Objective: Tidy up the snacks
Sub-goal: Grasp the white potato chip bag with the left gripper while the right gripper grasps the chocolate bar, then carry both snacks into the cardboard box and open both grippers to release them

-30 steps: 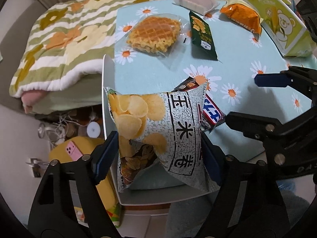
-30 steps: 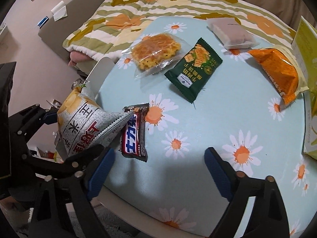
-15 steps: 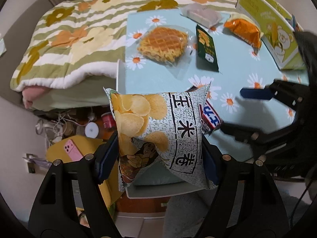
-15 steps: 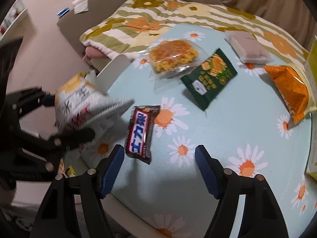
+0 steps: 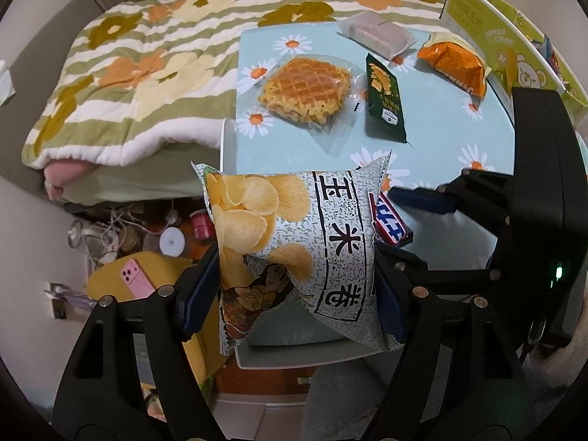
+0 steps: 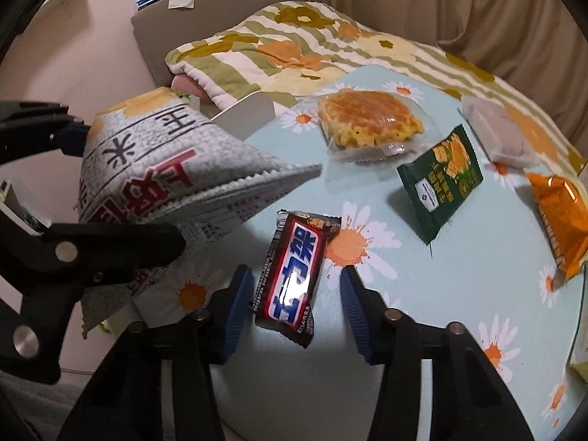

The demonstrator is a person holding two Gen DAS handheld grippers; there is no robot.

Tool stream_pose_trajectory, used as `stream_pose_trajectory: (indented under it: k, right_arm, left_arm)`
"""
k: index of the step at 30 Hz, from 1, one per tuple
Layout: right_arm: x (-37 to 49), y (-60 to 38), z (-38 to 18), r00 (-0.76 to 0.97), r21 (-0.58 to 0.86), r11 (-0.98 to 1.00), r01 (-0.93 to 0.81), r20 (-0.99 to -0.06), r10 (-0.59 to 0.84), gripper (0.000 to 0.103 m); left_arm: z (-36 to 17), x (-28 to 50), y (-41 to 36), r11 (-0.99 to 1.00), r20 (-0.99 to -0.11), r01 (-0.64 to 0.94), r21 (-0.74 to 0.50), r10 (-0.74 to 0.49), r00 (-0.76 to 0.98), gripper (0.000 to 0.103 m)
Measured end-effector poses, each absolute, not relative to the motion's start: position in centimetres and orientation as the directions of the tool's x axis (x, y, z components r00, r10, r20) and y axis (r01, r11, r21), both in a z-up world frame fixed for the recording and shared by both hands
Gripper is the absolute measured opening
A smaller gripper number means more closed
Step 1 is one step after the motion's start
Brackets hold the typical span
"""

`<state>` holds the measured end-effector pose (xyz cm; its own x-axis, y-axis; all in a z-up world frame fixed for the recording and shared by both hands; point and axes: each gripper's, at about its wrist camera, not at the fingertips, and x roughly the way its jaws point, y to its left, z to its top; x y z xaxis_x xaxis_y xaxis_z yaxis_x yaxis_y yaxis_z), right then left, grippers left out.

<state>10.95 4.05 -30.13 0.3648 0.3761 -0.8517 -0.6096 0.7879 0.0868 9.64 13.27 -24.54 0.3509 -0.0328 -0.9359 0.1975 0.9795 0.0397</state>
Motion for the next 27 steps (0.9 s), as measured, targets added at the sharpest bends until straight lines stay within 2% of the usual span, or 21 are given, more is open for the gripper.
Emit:
stream_pose_trajectory:
  k: [4, 16, 27]
  right_arm:
    - [11.0, 4.2, -30.2, 0.376, 0.055, 0.785, -0.616, -0.856, 0.355, 0.026]
    - [11.8, 0.4, -28.1, 0.398, 0.101, 0.846, -0.524, -0.849, 0.348, 0.026]
    - [12.7, -8.0, -20.2, 0.536, 0.123, 0.926, -0.356, -0.785, 0.311, 0.026]
  left_arm:
    - [-24.5, 9.7, 13.3, 0.979, -0.936, 0.200, 0.040, -0.033, 0.351, 0.071]
    - [-23.1, 10.1, 12.0, 0.973, -0.926, 0.229, 0.034, -0.055, 0.374, 0.071]
    - [-17.5, 13.3, 6.1, 0.948, -0.875, 0.317, 0.028, -0.130, 0.466, 0.071]
